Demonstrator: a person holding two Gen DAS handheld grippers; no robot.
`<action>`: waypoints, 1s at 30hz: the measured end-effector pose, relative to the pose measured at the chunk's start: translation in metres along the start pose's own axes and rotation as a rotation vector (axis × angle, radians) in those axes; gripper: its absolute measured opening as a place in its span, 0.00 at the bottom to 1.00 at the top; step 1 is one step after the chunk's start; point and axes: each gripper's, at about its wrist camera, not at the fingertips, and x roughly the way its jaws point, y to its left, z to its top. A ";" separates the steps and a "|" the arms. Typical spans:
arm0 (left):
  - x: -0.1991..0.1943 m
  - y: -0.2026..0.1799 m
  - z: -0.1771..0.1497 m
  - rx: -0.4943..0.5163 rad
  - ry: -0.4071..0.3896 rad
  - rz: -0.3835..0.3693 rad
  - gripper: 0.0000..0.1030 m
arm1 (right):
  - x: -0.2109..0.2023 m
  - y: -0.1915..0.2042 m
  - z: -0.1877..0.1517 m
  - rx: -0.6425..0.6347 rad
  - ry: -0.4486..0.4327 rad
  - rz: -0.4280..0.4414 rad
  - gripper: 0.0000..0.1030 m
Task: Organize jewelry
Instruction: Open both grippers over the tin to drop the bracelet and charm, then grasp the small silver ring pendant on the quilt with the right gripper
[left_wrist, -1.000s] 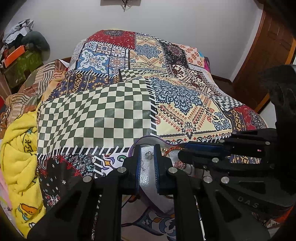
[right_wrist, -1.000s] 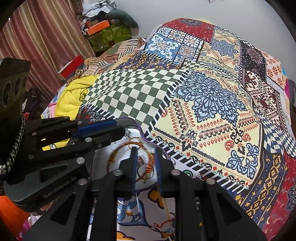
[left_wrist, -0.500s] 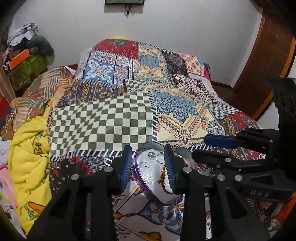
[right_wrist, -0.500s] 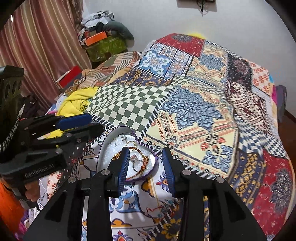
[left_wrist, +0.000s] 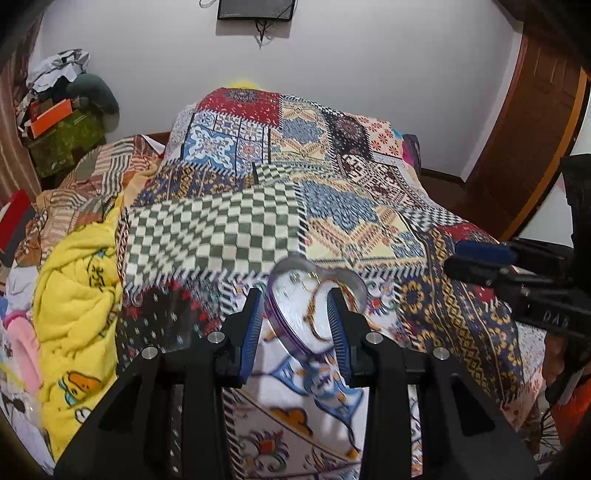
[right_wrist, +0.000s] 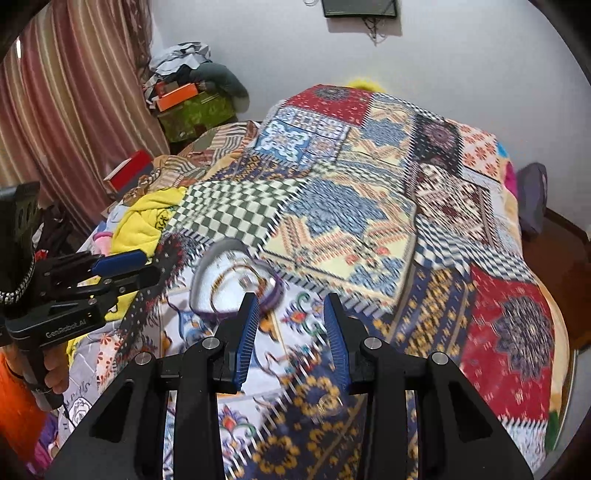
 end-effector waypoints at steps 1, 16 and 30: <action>-0.001 -0.002 -0.003 -0.003 0.005 -0.006 0.34 | -0.002 -0.003 -0.004 0.008 0.003 -0.003 0.32; 0.028 -0.051 -0.060 -0.005 0.151 -0.116 0.34 | -0.004 -0.040 -0.078 0.142 0.122 0.014 0.32; 0.041 -0.085 -0.082 0.081 0.184 -0.118 0.34 | 0.032 -0.029 -0.090 0.082 0.192 0.008 0.32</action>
